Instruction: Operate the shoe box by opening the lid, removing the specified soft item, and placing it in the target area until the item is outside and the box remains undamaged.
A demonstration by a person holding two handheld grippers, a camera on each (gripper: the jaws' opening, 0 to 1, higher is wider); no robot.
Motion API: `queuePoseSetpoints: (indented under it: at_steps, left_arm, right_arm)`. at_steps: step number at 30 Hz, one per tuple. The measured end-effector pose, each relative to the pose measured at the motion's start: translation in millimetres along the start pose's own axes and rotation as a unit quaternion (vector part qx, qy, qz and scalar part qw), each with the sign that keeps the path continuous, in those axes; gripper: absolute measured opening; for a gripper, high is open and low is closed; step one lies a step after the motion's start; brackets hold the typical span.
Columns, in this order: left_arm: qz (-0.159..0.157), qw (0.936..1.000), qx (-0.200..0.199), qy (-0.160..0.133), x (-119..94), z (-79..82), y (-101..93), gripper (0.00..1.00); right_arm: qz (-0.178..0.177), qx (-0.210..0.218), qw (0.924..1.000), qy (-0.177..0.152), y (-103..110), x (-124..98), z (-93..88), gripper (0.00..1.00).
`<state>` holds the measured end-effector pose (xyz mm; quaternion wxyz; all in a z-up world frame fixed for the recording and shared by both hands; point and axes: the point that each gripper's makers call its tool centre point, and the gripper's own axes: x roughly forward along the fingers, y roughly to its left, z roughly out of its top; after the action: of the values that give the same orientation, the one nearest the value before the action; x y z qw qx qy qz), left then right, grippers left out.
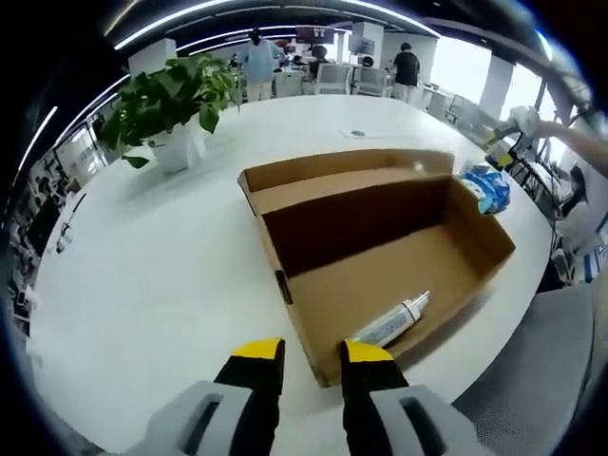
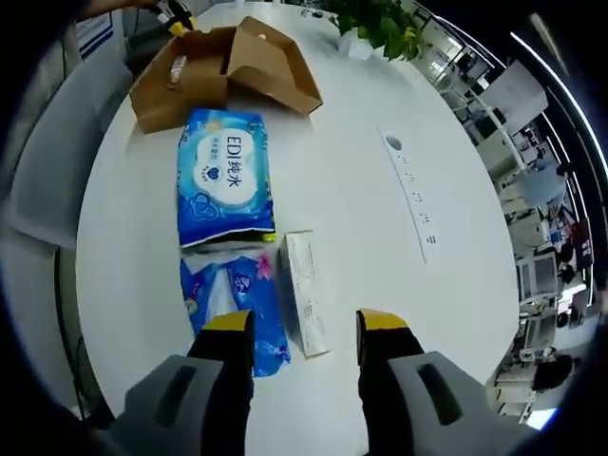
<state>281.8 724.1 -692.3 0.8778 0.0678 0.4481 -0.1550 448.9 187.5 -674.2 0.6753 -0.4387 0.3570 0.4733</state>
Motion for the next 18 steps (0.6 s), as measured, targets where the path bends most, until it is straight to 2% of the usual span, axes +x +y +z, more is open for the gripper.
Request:
queuePoseSetpoints:
  at_steps: [6, 9, 18]
  left_arm:
    - [-0.022, 0.9994, 0.027, -0.007, -4.9, 13.7, -6.0, 0.29]
    - [-0.038, 0.9974, 0.061, -0.005, -6.0, 19.3, -11.7, 0.30]
    - [-0.068, 0.9905, 0.119, 0.006, -7.0, 28.6, -19.2, 0.34]
  right_arm:
    - [-0.013, 0.023, 0.9996, -0.013, 13.8, -14.2, 11.7, 0.50]
    - [-0.018, 0.027, 0.9994, -0.010, 23.0, -20.5, 14.1, 0.54]
    - [-0.039, 0.058, 0.9972, -0.026, 48.8, -39.2, 24.7, 0.66]
